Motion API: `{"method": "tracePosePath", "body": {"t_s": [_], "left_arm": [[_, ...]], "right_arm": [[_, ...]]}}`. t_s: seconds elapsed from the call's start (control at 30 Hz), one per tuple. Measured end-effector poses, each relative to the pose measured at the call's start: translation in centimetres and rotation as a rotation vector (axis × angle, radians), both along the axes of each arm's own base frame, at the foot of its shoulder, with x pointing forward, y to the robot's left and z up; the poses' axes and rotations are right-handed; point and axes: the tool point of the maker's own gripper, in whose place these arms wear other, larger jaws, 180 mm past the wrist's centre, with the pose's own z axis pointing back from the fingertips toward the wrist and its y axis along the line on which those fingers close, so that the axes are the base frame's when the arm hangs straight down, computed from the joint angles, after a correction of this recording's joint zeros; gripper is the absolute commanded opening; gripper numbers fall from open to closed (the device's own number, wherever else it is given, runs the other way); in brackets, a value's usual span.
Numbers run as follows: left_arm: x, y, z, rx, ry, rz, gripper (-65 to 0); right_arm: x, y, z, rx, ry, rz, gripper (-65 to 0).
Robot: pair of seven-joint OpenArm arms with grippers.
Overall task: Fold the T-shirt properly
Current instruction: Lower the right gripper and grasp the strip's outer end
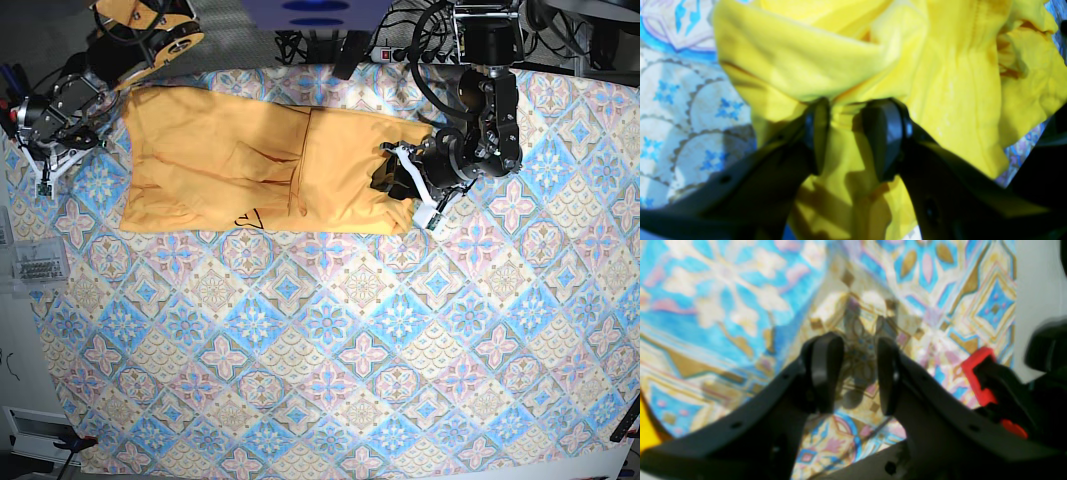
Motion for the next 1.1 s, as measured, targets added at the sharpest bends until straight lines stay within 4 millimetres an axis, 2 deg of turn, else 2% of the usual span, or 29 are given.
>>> {"method": "tracePosePath", "body": {"t_s": [0.17, 0.3, 0.47, 0.77, 0.87, 1.0, 1.1], "left_arm": [[0.0, 0.0, 0.0, 0.0, 0.0, 0.0, -42.4], [0.0, 0.0, 0.0, -0.001, 0.0, -0.001, -42.4], [0.0, 0.0, 0.0, -0.001, 0.0, -0.001, -42.4], [0.0, 0.0, 0.0, -0.001, 0.0, -0.001, -42.4], [0.0, 0.0, 0.0, -0.001, 0.0, -0.001, -42.4], [0.0, 0.0, 0.0, -0.001, 0.0, -0.001, -42.4], [0.0, 0.0, 0.0, 0.001, 0.001, 0.001, -42.4]], "right_arm": [[1.7, 2.9, 1.2, 0.002, -0.063, 0.002, -44.9], [3.8, 2.8, 4.2, -0.051, -0.157, -0.004, -44.9], [2.8, 3.2, 3.8, -0.046, -0.126, -0.013, -45.0], [3.0, 3.0, 4.0, -0.044, -0.146, -0.024, -45.0], [3.3, 4.0, 4.2, -0.015, -0.192, -0.051, -45.0], [3.5, 2.3, 5.8, -0.069, -0.261, -0.148, -44.9], [3.4, 1.7, 6.1, -0.075, -0.294, -0.201, -44.9]]}}
